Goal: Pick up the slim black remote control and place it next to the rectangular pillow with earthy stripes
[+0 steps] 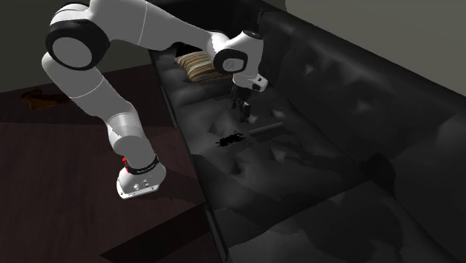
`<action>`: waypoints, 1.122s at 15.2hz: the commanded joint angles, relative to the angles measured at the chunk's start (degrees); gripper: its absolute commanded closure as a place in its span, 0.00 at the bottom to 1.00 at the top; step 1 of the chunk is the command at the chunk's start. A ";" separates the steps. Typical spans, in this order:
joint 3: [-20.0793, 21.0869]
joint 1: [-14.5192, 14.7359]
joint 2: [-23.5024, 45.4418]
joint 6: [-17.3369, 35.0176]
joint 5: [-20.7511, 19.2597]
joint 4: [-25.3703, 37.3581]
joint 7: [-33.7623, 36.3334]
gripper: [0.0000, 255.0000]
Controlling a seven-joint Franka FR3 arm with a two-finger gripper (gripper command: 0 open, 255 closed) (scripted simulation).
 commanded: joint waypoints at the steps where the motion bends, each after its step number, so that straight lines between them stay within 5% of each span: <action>1: -0.93 -0.21 4.84 1.60 1.06 3.59 -1.65 0.00; 10: -2.31 -2.14 24.85 6.82 7.85 19.04 -7.85 0.00; 17: -1.97 -2.18 26.94 11.07 8.66 16.83 -8.38 0.00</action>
